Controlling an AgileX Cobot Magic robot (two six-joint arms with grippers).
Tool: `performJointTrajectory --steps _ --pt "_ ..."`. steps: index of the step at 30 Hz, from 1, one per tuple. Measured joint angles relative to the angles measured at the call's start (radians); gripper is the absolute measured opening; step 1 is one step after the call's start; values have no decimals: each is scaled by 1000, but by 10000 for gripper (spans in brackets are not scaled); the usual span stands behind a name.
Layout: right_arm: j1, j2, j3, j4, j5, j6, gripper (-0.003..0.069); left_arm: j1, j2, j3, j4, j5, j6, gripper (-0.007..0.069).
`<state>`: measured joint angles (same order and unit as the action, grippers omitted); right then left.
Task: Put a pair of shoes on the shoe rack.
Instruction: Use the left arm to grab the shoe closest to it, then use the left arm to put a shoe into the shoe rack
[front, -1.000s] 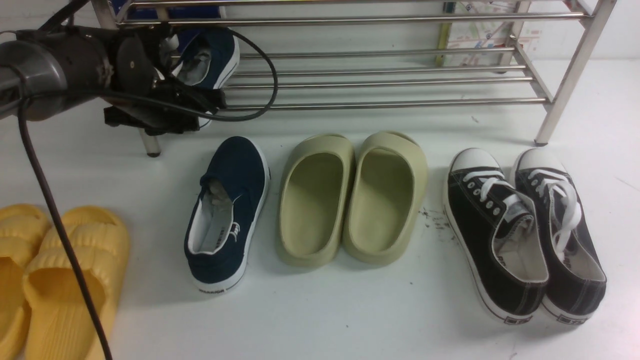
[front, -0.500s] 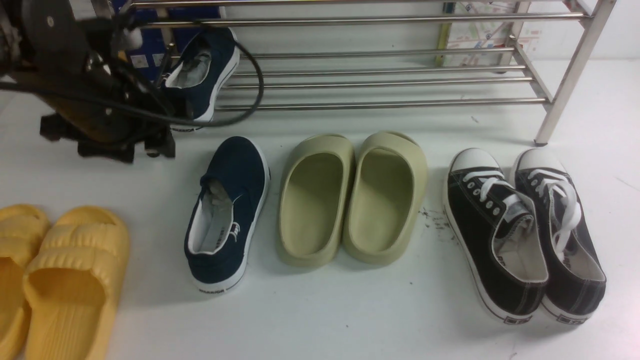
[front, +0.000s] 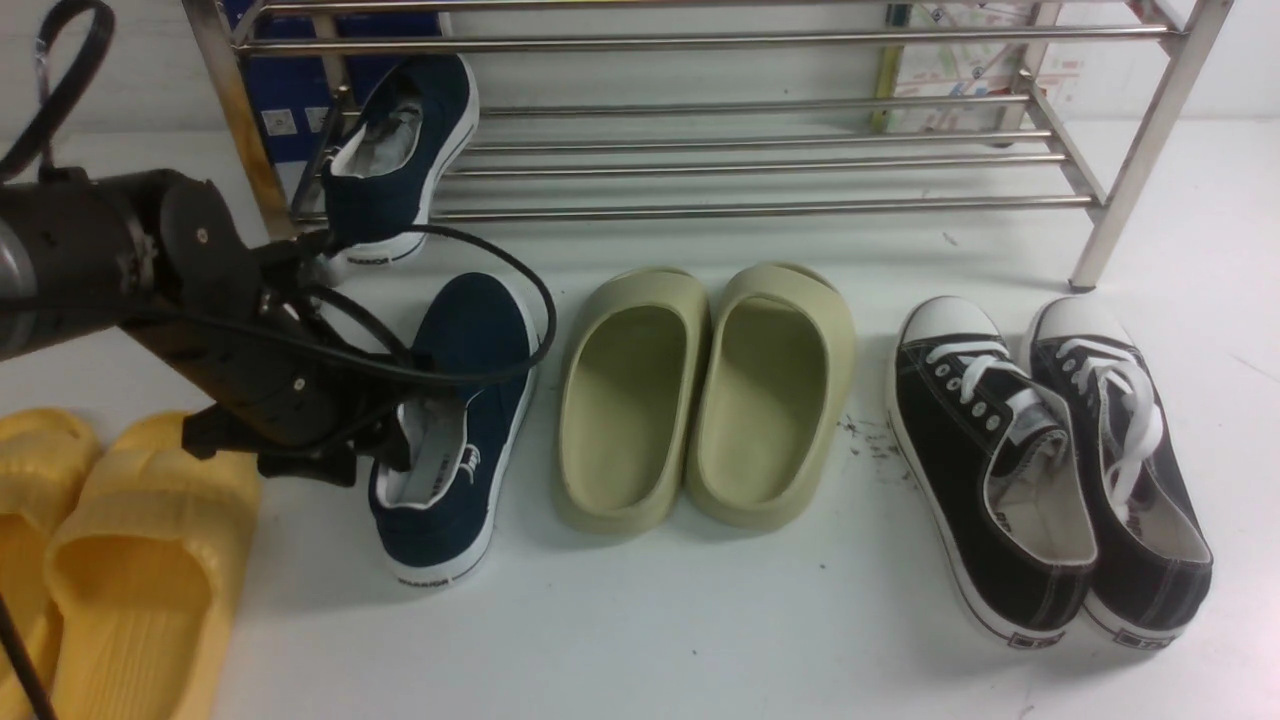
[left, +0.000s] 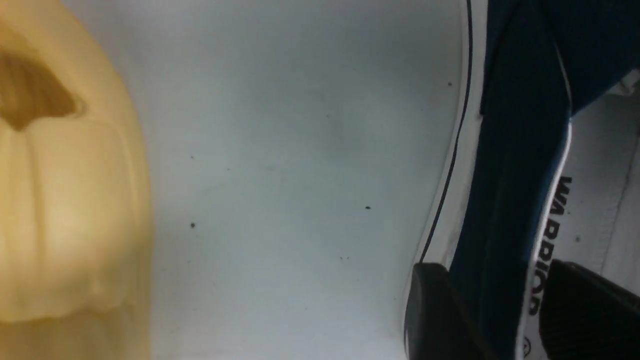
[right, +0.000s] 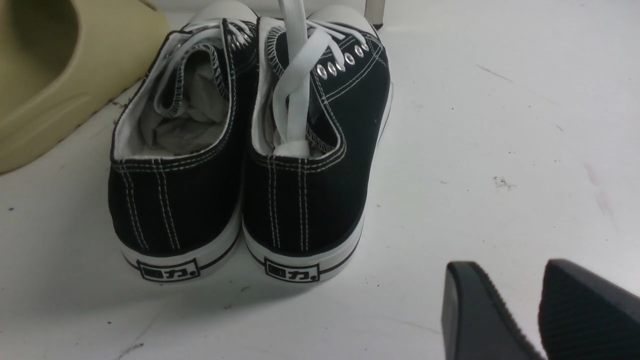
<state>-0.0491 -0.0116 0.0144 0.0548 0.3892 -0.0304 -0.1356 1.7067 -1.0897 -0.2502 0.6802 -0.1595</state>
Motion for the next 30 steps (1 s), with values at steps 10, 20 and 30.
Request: performJointTrajectory --steps 10,20,30 --pt "0 0 0 1 0 0 239 0 94 -14 -60 24 62 181" --pt "0 0 0 1 0 0 239 -36 98 -198 -42 144 59 8" --pt "0 0 0 1 0 0 239 -101 102 -303 -45 250 -42 8"
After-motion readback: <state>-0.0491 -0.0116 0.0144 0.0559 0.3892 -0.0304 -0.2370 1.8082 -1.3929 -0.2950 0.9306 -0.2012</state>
